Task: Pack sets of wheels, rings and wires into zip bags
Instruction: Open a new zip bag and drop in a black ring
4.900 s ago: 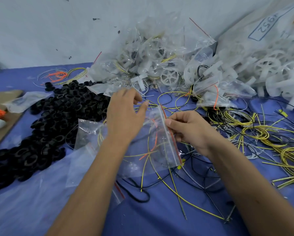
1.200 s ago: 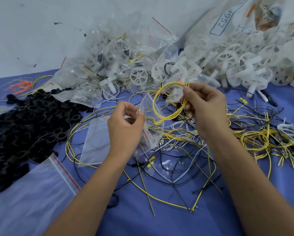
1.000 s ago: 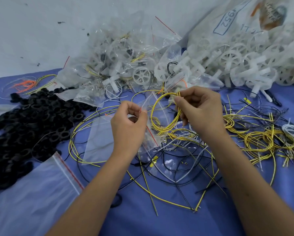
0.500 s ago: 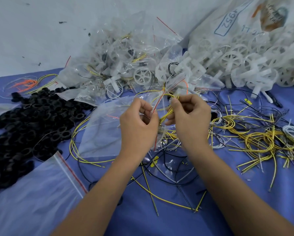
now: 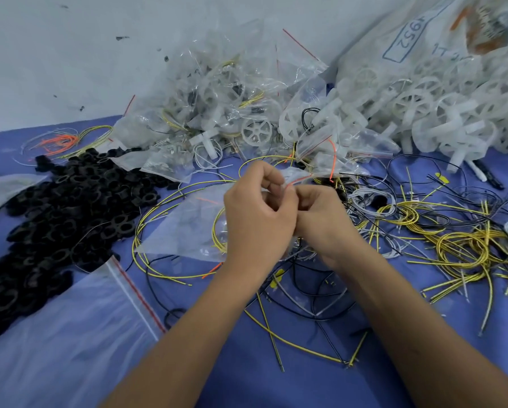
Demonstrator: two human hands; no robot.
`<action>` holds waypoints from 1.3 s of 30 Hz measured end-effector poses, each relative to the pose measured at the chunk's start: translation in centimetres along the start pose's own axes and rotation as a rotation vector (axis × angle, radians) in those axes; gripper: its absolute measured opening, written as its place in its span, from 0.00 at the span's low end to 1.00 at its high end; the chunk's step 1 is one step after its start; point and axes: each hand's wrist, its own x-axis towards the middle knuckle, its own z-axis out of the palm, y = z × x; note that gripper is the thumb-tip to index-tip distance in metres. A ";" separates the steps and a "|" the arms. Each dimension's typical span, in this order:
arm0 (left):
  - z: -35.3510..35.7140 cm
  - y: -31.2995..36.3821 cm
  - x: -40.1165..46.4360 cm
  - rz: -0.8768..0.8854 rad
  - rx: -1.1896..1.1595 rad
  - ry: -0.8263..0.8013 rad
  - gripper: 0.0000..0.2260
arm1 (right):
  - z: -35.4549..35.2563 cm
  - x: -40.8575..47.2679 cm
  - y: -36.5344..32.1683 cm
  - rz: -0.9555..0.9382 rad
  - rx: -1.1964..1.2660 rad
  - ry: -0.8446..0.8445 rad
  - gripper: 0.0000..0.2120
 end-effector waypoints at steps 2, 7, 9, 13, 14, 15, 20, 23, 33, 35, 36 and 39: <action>0.1 0.6 0.0 0.015 -0.022 -0.006 0.06 | 0.3 0.1 0.1 -0.054 -0.016 -0.021 0.06; 0.1 1.2 -0.3 0.028 -0.021 0.035 0.05 | 0.2 0.1 -0.6 -0.140 -0.177 -0.378 0.25; 0.0 0.8 -0.2 -0.009 -0.023 0.048 0.04 | -0.3 0.4 -0.8 -0.167 -0.242 -0.329 0.23; 0.0 -0.7 -0.3 -0.133 -0.044 0.049 0.06 | -1.5 0.6 -1.4 -0.223 -0.230 -0.003 0.12; 0.1 -1.1 -0.3 -0.173 -0.052 0.033 0.06 | -2.1 0.6 -1.5 -0.253 -0.259 0.085 0.06; 0.1 -1.5 -0.4 -0.212 -0.063 0.004 0.06 | -2.9 0.7 -1.6 -0.298 -0.330 0.176 0.03; 0.7 -2.8 -1.1 -0.300 -0.069 -0.143 0.06 | -9.3 1.6 -1.6 -0.322 -0.963 0.561 0.06; 0.7 -3.2 -1.2 -0.345 -0.096 -0.171 0.06 | -12.1 2.0 -0.9 -0.078 -1.228 0.428 0.14; 0.7 -4.2 -1.1 -0.402 -0.140 -0.154 0.05 | -12.9 1.9 -0.7 0.113 -1.114 0.486 0.08; 0.6 -4.3 -1.1 -0.396 -0.144 -0.158 0.05 | -12.9 1.7 -1.0 0.016 -1.059 0.613 0.06; 0.5 -4.4 -1.1 -0.397 -0.146 -0.163 0.05 | -12.9 1.6 -1.2 -0.049 -1.031 0.689 0.05; 0.5 -4.5 -1.0 -0.411 -0.173 -0.155 0.06 | -12.7 1.3 -1.8 -0.260 -0.897 0.902 0.07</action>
